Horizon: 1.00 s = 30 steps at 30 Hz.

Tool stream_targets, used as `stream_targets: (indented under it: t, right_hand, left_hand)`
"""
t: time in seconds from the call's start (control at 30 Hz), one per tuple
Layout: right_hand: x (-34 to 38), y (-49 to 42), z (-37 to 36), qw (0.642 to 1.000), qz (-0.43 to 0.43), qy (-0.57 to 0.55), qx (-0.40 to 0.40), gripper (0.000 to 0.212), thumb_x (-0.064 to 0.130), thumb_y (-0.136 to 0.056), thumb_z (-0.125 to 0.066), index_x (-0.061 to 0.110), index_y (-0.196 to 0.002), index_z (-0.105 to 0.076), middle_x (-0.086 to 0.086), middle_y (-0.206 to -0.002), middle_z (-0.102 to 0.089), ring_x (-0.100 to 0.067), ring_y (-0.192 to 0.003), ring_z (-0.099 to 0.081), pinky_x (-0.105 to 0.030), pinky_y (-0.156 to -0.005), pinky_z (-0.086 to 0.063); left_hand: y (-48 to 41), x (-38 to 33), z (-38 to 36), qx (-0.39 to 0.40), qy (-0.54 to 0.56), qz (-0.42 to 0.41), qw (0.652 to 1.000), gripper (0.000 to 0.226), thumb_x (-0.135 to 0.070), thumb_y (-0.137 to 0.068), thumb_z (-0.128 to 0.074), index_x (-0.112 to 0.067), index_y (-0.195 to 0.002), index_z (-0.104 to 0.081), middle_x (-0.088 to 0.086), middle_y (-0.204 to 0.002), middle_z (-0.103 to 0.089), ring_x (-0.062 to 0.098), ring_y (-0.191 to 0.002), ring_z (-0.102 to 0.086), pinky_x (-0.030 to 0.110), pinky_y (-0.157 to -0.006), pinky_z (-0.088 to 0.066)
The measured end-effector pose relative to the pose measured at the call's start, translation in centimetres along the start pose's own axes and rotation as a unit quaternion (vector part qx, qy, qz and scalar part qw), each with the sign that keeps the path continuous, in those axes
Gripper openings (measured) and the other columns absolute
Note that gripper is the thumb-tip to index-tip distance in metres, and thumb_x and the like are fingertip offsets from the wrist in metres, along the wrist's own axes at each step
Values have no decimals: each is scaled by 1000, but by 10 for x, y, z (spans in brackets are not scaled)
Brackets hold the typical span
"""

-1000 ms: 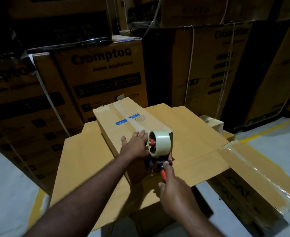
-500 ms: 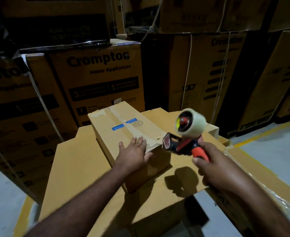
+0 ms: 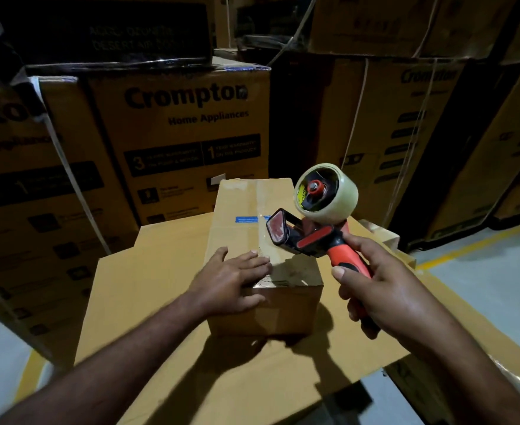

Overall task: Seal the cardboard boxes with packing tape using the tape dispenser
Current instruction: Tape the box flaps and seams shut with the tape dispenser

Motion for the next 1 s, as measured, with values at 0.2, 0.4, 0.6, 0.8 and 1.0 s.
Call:
stream_targets:
  t: [0.2, 0.4, 0.6, 0.8, 1.0]
  right_hand:
    - [6, -25, -17, 1000, 4, 11, -8, 61, 27, -98, -62, 52, -146, -33, -10, -99, -61, -27, -60, -61, -35, -48, -51]
    - [14, -45, -32, 1000, 9, 4, -10, 63, 23, -98, -62, 50, -147, -34, -15, -94, -61, -22, -58, -60, -34, -48, -50]
    - [18, -58, -49, 1000, 10, -13, -2, 60, 24, -97, -64, 50, -145, -38, -17, -96, -60, -24, -60, -60, -35, -50, -51]
    - [18, -67, -54, 999, 18, -18, 25, 57, 24, -97, -64, 51, -141, -42, -19, -93, -60, -27, -61, -60, -37, -49, -48]
    - [10, -77, -48, 998, 28, -20, 58, 57, 23, -96, -65, 52, -141, -42, -19, -92, -59, -26, -59, -60, -37, -48, -47]
  left_hand:
    - [-1, -17, -20, -26, -35, 109, 993, 83, -83, -85, -32, -18, -131, -58, 4, -150, -53, 17, -146, -41, 71, -111, -24]
    - [-5, -2, -18, -83, -30, -7, 996, 80, -82, -85, -32, -19, -126, -61, 2, -127, -67, 24, -136, -52, 64, -107, -40]
    - [-2, 48, -19, -38, -19, -134, 990, 81, -77, -84, -44, -24, -145, -50, -3, -148, -56, 21, -146, -41, 56, -115, -31]
    - [9, 71, -18, -7, 17, 9, 1000, 86, -89, -77, -42, -42, -149, -38, -12, -166, -21, 17, -156, -7, 74, -117, 2]
    - [15, 71, -15, 26, 96, 94, 991, 94, -85, -79, -41, -36, -159, -25, -23, -159, 3, 8, -155, 9, 56, -122, 11]
Point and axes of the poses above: each hand's wrist, its own y-axis away from the middle knuckle, its own z-axis out of the back of the hand, x = y × z, the point moved 8 cm from there along -y, towards the middle knuckle
